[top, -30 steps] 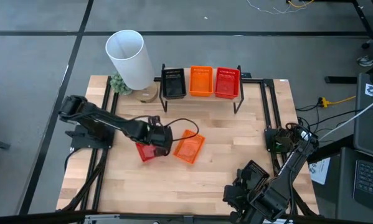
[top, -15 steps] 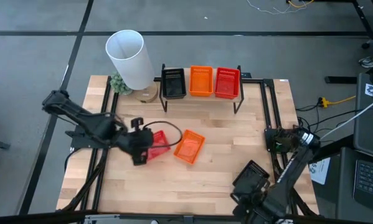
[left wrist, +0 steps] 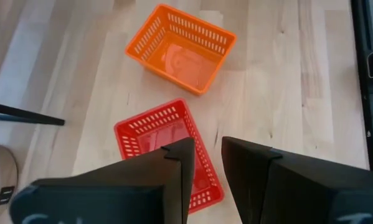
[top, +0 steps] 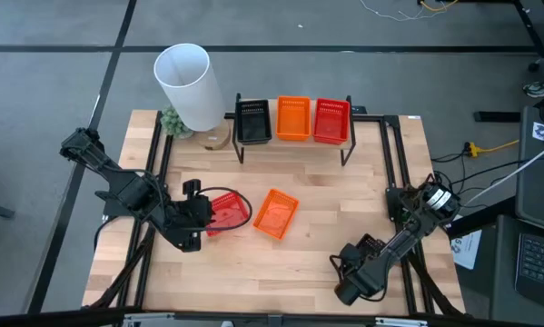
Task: Stack baskets on shelf by color
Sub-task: Stack the black bin on top of the stacked black bins on the shelf
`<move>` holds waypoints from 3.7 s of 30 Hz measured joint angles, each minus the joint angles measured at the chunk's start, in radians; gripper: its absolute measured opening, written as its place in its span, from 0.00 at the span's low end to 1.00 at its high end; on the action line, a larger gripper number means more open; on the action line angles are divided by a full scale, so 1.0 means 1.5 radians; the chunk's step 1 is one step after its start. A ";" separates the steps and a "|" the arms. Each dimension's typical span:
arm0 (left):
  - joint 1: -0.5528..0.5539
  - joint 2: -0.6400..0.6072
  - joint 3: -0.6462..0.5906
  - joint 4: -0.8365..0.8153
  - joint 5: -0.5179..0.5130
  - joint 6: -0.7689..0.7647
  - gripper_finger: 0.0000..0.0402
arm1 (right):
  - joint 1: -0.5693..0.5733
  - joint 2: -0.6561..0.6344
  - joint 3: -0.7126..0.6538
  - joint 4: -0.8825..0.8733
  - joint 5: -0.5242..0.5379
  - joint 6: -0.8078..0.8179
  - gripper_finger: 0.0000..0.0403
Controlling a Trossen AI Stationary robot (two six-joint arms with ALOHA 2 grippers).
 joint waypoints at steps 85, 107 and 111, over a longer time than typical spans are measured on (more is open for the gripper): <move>-0.161 -0.124 -0.091 -0.034 -0.130 0.059 0.18 | -0.201 -0.015 0.088 0.177 0.423 -0.573 0.25; -0.129 -0.291 -0.406 0.343 -0.066 0.180 0.18 | -0.237 -0.015 0.100 0.128 0.432 -0.549 0.25; -0.127 -0.323 -0.444 0.365 -0.055 0.179 0.18 | -0.242 -0.015 0.099 0.144 0.431 -0.549 0.25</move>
